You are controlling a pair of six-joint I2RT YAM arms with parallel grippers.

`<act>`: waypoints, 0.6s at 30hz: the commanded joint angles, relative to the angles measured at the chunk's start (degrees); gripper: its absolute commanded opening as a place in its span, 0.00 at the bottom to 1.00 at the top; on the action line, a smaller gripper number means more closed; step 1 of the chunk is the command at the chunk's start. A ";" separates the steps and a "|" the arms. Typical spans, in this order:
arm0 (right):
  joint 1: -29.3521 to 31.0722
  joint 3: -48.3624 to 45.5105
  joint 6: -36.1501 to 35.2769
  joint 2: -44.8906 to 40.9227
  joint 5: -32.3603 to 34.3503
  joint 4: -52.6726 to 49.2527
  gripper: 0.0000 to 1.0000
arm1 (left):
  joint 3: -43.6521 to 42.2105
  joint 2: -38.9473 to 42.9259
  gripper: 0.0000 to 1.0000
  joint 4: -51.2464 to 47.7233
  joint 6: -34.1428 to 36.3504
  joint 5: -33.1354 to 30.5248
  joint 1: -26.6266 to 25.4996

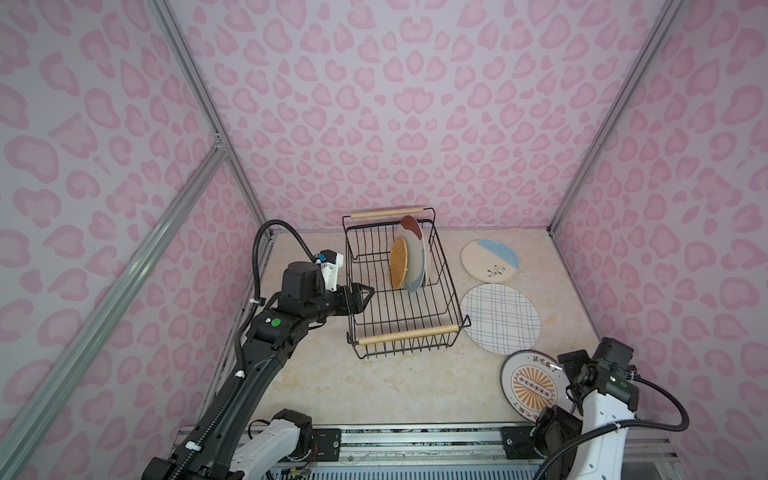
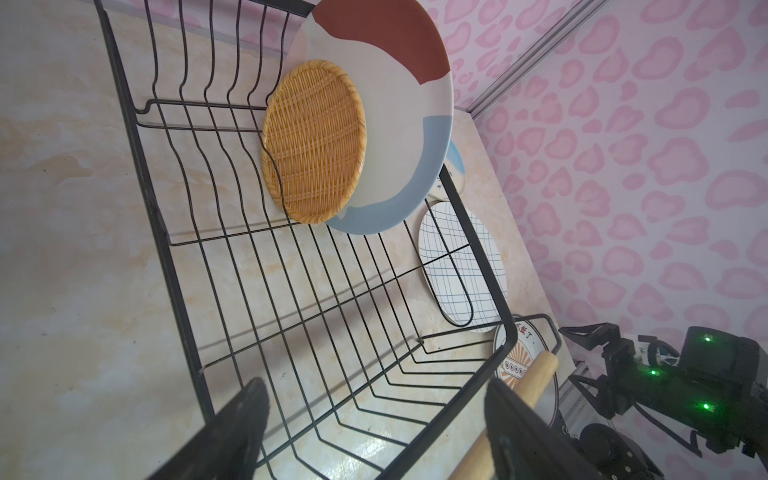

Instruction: Load the plates into the dish rack

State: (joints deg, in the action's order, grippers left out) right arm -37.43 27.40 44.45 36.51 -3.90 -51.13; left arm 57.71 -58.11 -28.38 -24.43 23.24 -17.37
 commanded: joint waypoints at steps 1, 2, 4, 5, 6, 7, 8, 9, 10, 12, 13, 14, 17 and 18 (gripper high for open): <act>-0.32 -0.98 1.03 0.77 1.31 -1.22 0.98 | -0.32 0.52 0.83 1.79 -0.18 0.72 0.04; -0.36 -1.60 1.16 1.37 0.67 -0.79 0.98 | -0.32 0.71 0.83 1.84 -0.12 0.51 0.05; -0.37 -2.79 1.30 2.82 -0.90 -0.08 0.98 | -0.41 1.02 0.84 1.79 -0.10 0.10 0.05; -0.36 -3.21 1.36 3.41 -1.74 0.34 0.98 | -0.41 1.07 0.84 1.83 -0.10 0.05 -0.02; -0.36 -3.57 1.19 3.57 -2.51 0.81 0.97 | -0.37 1.07 0.84 1.77 -0.10 0.04 -0.01; -0.38 -3.59 1.27 3.36 -2.75 0.89 0.97 | -0.41 1.06 0.84 1.79 -0.14 0.04 0.04; -0.36 -3.74 1.51 2.86 -3.01 1.11 0.97 | -0.41 0.98 0.84 1.75 -0.10 0.04 0.01; -0.36 -3.82 1.80 2.54 -3.48 1.33 0.97 | -0.41 0.89 0.84 1.75 -0.10 0.01 0.04; -0.41 -4.02 2.07 2.51 -4.09 1.64 0.97 | -0.41 0.89 0.84 1.75 -0.17 0.04 0.06; -0.36 -4.90 2.53 3.31 -6.29 3.11 0.97 | -0.32 0.80 0.84 1.75 -0.18 -0.02 0.13; -0.37 -5.38 2.81 3.83 -7.09 3.88 0.97 | -0.32 0.80 0.84 1.78 -0.18 0.02 0.07; -0.36 -5.91 2.93 4.19 -8.39 4.93 0.97 | -0.32 0.72 0.84 1.83 -0.14 0.03 0.14; 0.34 -6.98 4.30 3.95 -10.31 6.95 0.96 | -0.32 0.37 0.84 1.75 -0.19 -0.04 0.14; 1.15 -7.14 5.07 3.55 -10.57 7.30 0.96 | -0.32 0.19 0.84 1.83 -0.21 0.12 0.09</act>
State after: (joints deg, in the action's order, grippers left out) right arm -37.17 20.86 47.40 40.60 -11.49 -46.33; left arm 57.56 -57.60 -28.32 -24.45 23.35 -17.26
